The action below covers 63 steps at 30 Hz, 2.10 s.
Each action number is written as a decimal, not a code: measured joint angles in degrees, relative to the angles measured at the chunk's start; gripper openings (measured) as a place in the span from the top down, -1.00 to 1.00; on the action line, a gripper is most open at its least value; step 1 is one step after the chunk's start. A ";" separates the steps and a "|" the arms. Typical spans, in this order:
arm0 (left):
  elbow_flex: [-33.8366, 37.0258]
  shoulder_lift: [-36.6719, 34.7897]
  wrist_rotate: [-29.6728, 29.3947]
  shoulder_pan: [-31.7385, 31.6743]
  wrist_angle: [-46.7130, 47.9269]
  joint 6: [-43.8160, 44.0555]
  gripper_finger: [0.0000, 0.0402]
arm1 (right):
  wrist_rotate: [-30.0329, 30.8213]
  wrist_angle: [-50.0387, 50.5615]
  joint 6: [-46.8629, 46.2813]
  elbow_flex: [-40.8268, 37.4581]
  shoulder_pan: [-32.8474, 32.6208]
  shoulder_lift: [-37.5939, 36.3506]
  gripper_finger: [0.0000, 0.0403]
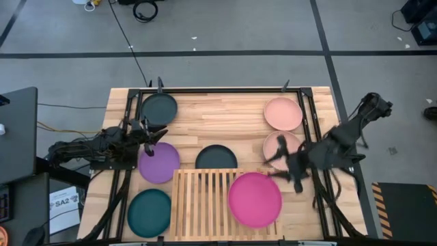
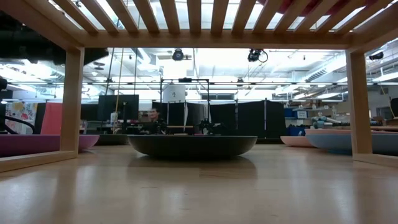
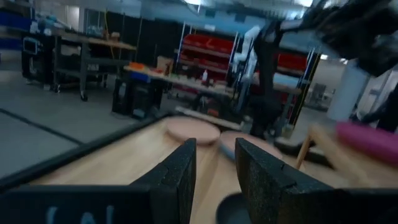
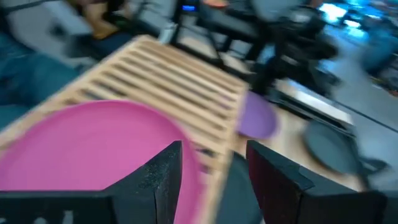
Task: Place and stack plates onto a shelf
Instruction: Put the top black plate on the shelf
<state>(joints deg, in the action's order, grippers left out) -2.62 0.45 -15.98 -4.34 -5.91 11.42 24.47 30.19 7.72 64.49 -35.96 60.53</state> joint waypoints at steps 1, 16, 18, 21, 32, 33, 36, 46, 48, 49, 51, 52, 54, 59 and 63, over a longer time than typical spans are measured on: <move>-0.65 0.01 -0.33 0.00 -0.05 0.00 0.42 | 0.01 0.66 0.00 0.00 1.33 -1.45 0.09; -16.68 19.07 -8.56 -0.53 6.70 -0.07 0.42 | -6.28 -2.51 2.50 -11.96 25.71 -16.21 0.09; -20.16 22.46 -9.24 -1.81 11.00 -0.06 0.42 | -8.72 -4.05 2.44 -14.08 28.55 -17.50 0.09; -25.67 27.47 -9.29 -4.58 17.78 0.40 0.42 | -11.57 -5.72 2.50 -16.74 32.41 -18.73 0.09; -41.05 45.36 1.09 -20.63 43.27 2.58 0.42 | -20.90 -10.42 2.08 -24.44 45.32 -20.08 0.09; -41.33 46.79 2.51 -22.12 43.58 2.56 0.42 | -21.87 -11.14 1.71 -25.00 46.30 -20.08 0.09; -41.41 51.14 6.49 -26.28 43.73 2.54 0.42 | -24.75 -12.17 0.89 -26.26 48.97 -20.06 0.09; -41.41 65.17 10.25 -34.42 43.89 2.34 0.42 | -31.20 -12.17 0.81 -26.73 54.24 -20.06 0.09; -41.41 67.43 10.26 -34.95 43.84 2.34 0.42 | -31.67 -12.15 0.81 -26.73 54.67 -20.06 0.09; -41.41 68.47 10.26 -35.16 43.85 2.34 0.42 | -31.67 -12.15 0.81 -26.73 54.84 -20.05 0.09; -41.41 70.46 10.26 -35.40 43.59 2.32 0.42 | -31.68 -12.15 0.81 -26.73 55.13 -20.04 0.09; -41.41 71.36 10.26 -35.41 43.47 2.30 0.42 | -31.69 -12.15 0.81 -26.73 55.27 -19.99 0.09; -41.41 73.00 10.26 -35.41 43.11 1.33 0.42 | -31.69 -12.13 0.81 -26.73 55.38 -19.90 0.09; -41.41 76.17 10.27 -35.37 41.62 -1.58 0.42 | -31.76 -12.10 0.81 -26.73 55.36 -19.27 0.09; -41.41 77.74 10.28 -35.37 40.30 -1.60 0.42 | -31.76 -12.03 0.81 -26.73 55.36 -18.60 0.09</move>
<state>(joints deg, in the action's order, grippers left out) -44.03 78.19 -5.69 -39.70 34.39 9.82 -7.29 18.16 8.54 37.76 19.40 41.93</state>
